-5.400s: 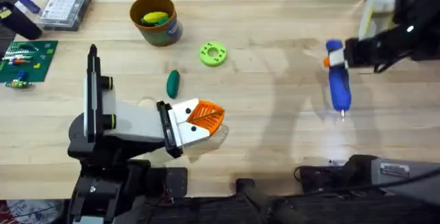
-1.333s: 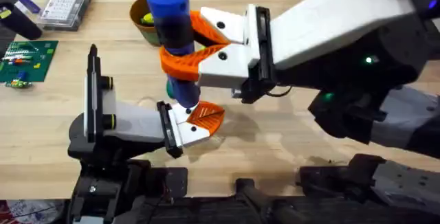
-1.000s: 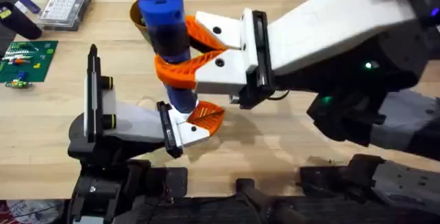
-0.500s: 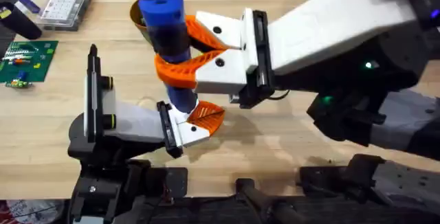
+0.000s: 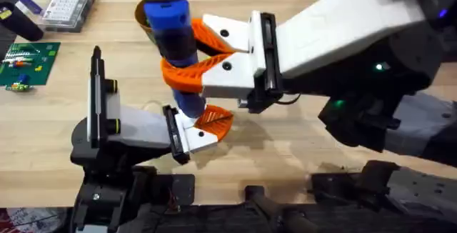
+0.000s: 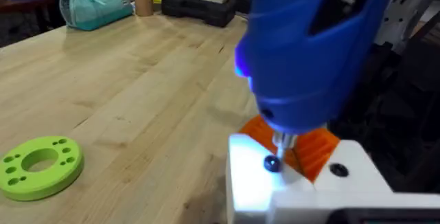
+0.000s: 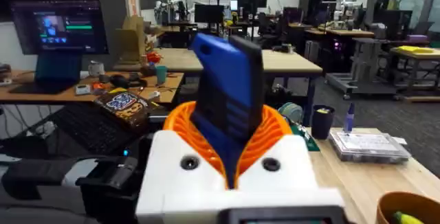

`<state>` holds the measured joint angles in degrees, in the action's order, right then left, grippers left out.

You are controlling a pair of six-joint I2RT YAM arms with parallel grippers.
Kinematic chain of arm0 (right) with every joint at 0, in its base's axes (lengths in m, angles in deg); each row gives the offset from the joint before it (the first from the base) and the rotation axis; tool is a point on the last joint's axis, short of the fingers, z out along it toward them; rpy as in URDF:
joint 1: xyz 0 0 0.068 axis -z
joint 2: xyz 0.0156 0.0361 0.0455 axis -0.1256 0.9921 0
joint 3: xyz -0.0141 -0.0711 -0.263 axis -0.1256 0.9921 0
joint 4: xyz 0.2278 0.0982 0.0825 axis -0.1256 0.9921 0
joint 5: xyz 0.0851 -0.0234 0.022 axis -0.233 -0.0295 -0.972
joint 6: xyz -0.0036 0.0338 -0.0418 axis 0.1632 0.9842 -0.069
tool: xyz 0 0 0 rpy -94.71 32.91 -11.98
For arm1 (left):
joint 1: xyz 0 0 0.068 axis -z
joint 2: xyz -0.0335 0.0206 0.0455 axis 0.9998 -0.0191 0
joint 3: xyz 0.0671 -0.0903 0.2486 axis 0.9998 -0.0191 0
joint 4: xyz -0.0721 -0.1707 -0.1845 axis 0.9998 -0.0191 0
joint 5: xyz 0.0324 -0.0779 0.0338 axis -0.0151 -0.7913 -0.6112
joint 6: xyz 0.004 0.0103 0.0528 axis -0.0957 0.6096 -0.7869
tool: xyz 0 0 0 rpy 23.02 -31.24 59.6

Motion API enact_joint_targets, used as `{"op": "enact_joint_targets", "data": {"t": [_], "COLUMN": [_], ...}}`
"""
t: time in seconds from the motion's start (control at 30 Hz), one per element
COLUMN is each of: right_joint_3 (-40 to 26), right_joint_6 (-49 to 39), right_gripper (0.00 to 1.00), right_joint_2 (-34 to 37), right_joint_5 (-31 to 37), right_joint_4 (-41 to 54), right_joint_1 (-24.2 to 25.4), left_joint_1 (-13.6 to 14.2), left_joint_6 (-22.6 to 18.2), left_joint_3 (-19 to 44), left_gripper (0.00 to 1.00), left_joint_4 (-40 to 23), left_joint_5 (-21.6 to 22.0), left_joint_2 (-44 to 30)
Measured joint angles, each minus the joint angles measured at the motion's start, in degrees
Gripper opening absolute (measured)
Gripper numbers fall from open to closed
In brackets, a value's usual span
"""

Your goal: Pick up the gripper from the table and insert it into the empty holder that is missing its gripper. Then pick up a screw, insert it into the mounting hole, and use the screwdriver to tighten it. Finally, clean up the table by picking up the vegetable and placing it into the bucket.

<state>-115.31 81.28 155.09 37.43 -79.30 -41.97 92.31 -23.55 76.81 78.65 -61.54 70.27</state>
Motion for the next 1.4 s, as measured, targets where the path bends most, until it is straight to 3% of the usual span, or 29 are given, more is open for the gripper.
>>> {"op": "enact_joint_targets", "data": {"t": [1.4], "right_joint_3": [-1.32], "right_joint_6": [0.77], "right_gripper": [0.027], "right_joint_2": [2.9], "right_joint_5": [0.24], "right_joint_4": [-5.63], "right_joint_1": [0.0], "left_joint_1": [0.0], "left_joint_6": [0.18], "left_joint_3": [0.0], "left_gripper": [0.01], "left_joint_4": [0.0], "left_joint_5": [0.0], "left_joint_2": [0.0]}}
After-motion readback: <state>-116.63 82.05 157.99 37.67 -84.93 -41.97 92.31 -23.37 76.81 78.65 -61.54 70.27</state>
